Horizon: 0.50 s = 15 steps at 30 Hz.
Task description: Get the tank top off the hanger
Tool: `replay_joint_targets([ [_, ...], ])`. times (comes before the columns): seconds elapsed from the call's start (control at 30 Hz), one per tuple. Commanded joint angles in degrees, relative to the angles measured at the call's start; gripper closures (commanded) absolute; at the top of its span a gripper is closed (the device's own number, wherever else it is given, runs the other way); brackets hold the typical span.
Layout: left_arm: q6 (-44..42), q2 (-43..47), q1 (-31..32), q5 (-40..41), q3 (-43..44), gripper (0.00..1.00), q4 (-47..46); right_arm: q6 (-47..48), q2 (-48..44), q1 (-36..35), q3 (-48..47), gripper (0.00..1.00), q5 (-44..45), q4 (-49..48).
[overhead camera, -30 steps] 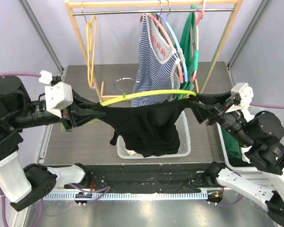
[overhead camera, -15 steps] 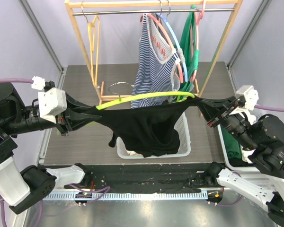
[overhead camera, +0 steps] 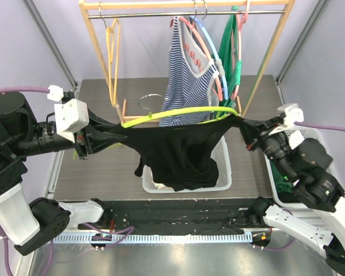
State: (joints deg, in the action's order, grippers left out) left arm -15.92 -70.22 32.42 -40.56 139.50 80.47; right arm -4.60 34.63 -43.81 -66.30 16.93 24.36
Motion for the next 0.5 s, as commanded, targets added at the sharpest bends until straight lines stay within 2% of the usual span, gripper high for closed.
replay_joint_targets([
  [0.0, 0.8, 1.31, -0.43, -1.46, 3.06, 1.0, -5.05, -3.39, 2.19, 0.31, 4.85, 0.99, 1.37, 1.22],
  [0.17, 1.86, -0.01, -0.61, -2.51, 3.5, 1.0, -6.28, -5.86, 2.63, 0.22, 8.56, 0.99, -4.35, 0.52],
  [0.27, 2.65, -0.62, -0.61, -2.51, 0.97, 1.0, -8.65, -5.42, 2.37, 0.22, 8.04, 0.99, -9.53, -0.19],
  [0.3, 2.74, -0.8, -0.61, -1.9, -0.18, 1.0, -9.36, -4.72, 2.72, 0.22, 6.64, 0.96, -10.42, -0.36],
  [0.33, 2.91, -0.97, -0.61, -1.37, -1.41, 1.0, -10.15, -4.28, 2.81, 0.22, 5.67, 0.78, -10.95, -0.45],
  [0.4, 3.7, -1.06, -0.61, 0.55, -6.86, 1.0, -14.01, -3.49, 4.2, 0.22, 1.3, 0.53, -13.58, 0.77],
  [0.43, 5.1, -1.24, -0.61, 1.17, -8.88, 1.0, -15.59, -2.88, 4.74, 0.22, -0.39, 0.37, -14.02, 1.39],
  [0.47, 5.81, -1.67, -0.52, 1.96, -11.42, 1.0, -18.3, -2.52, 5.44, 0.22, -3.71, 0.34, -14.55, 2.09],
])
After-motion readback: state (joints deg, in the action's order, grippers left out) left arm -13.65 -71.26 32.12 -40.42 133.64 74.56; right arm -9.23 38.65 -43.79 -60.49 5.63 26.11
